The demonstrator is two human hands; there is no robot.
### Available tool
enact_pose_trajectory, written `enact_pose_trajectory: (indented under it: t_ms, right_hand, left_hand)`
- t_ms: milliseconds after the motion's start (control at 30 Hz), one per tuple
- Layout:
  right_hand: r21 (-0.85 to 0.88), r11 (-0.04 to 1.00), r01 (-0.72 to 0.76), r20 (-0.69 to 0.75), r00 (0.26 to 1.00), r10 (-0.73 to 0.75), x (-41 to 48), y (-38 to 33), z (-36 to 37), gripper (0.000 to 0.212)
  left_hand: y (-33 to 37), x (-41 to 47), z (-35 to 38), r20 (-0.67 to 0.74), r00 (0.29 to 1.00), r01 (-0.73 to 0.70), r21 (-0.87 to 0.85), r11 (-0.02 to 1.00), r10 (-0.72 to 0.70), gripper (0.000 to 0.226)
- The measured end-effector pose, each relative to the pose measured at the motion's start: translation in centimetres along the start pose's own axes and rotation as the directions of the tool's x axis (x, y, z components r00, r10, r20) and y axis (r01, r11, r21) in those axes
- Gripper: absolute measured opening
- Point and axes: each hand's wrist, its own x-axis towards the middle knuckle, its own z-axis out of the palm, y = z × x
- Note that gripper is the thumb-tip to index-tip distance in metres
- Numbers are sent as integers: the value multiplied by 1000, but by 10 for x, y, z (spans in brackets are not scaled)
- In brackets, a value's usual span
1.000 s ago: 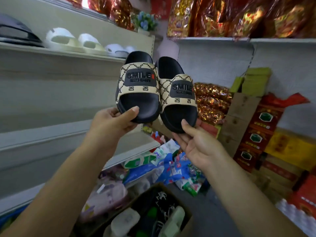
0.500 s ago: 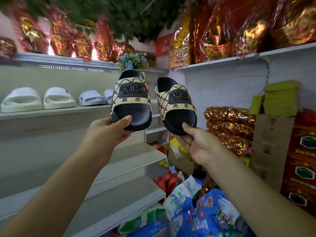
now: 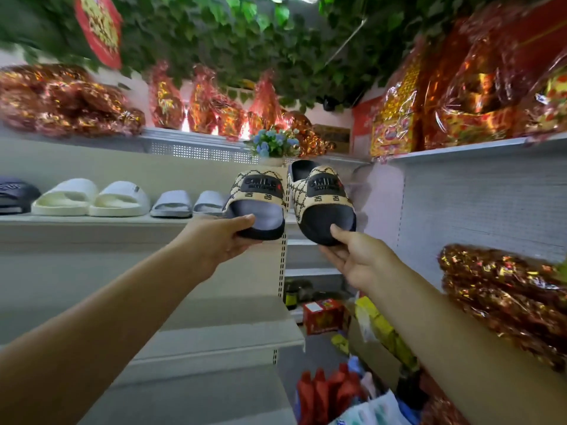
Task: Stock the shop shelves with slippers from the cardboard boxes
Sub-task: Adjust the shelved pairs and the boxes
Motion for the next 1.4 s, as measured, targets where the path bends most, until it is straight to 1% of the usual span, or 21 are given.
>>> enact_pose_trajectory:
  t_ms: [100,233,333,467,533,633,667,733,767,800,833,867,900,933,967,1000,1067,1133,1233,1300,1400]
  right_hand:
    - [-11,1000,9,-26,1000,-9,31,3,7,18]
    - [-9,1000,26,-48,998,-26,66,12,17,21]
    - [3,1000,-9,-41,999,10,95,16,22,27]
    - [-73,996,-47,-17,999,46,141,15,25,38]
    - [-116,991,-60,4,998,60,162,15,26,38]
    - [-134,986,-100,29,994,105,187,14,28,31]
    - [-147,984,-102,50,993,110,195,14,27,34]
    - [-224,971,-80,106,989,106,208,12,21,46]
    - [-301,952,-60,127,987,102,213,11,16,53]
    - [-424,905,-15,132,988,78,217,9,9,61]
    - [-586,808,63,132,991,19,221,6,3,69]
    - [-740,653,161,149,986,-74,225,3,-3,77]
    - [-844,474,253,189,966,-179,228,1,-8,84]
    - [-887,320,334,251,929,-273,231,1,-12,88]
    - [-888,217,405,322,886,-335,235,2,-13,89]
    - [-868,164,469,390,847,-361,239,3,-13,89]
    - [-818,132,559,487,797,-356,244,9,-11,84]
    - [-801,129,584,511,781,-360,250,13,-7,80]
    - [-799,108,592,523,772,-361,263,16,0,75]
    - [-793,87,603,546,766,-339,269,16,4,70]
    - [-785,98,611,555,765,-328,275,17,8,63]
  left_hand:
    - [3,28,8,-39,999,18,48,999,-16,36]
    - [-2,68,10,-21,998,64,71,995,-62,34]
    - [-10,94,3,-27,998,65,54,996,-63,35]
    - [-23,126,2,-60,994,95,54,994,-92,41]
    - [-30,139,7,-81,990,120,58,991,-115,40]
    - [-38,158,11,-105,988,116,-2,993,-116,41]
    - [-40,163,11,-106,989,104,-24,994,-106,43]
    - [-43,169,12,-105,990,92,-13,996,-93,47]
    - [-45,171,13,-127,988,93,48,995,-86,48]
    - [-46,172,14,-192,980,83,162,983,-51,49]
    - [-49,173,16,-295,955,63,333,941,41,52]
    - [-52,174,17,-380,904,47,542,839,195,57]
    - [-55,174,16,-406,830,50,737,674,382,61]
    - [-58,172,17,-355,750,41,867,497,557,62]
    - [-60,170,18,-268,693,-4,927,375,670,61]
    - [-61,168,19,-177,669,-76,950,303,722,58]
    - [-62,171,22,-39,711,-188,952,243,702,49]
    - [-61,179,24,20,767,-179,967,184,642,35]
    - [-54,189,24,-7,828,-80,988,131,560,33]
    - [-49,195,24,-30,853,-35,993,115,521,32]
    - [-45,207,25,-37,883,18,999,46,468,31]
